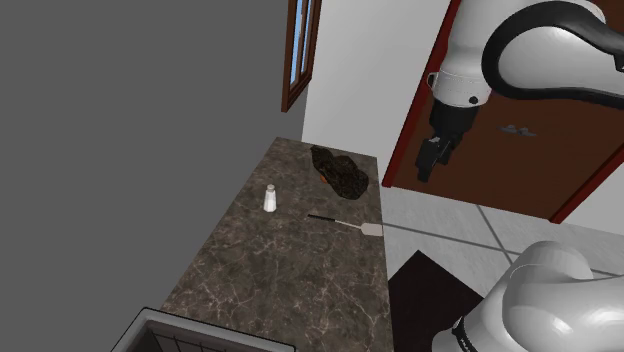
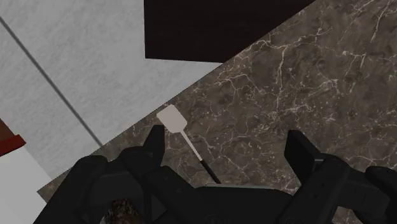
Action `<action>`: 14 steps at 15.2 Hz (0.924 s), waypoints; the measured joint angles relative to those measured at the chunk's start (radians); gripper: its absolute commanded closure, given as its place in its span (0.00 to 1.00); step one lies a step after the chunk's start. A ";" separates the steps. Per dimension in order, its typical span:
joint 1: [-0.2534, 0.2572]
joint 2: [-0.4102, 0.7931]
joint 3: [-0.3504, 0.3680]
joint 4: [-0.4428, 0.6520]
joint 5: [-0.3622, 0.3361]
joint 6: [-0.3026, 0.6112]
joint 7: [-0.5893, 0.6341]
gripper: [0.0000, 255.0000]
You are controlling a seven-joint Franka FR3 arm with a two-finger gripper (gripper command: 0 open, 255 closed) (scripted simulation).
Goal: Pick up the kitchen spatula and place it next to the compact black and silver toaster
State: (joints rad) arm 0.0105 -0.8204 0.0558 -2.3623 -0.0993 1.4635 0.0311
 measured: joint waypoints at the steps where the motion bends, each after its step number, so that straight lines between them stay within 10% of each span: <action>1: 0.000 0.000 0.000 0.000 0.000 0.000 0.000 0.00; 14: 0.022 0.167 -0.201 -0.241 -0.090 0.474 -0.280 0.00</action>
State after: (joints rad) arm 0.0324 -0.6538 -0.1451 -2.6032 -0.1888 1.9370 -0.2484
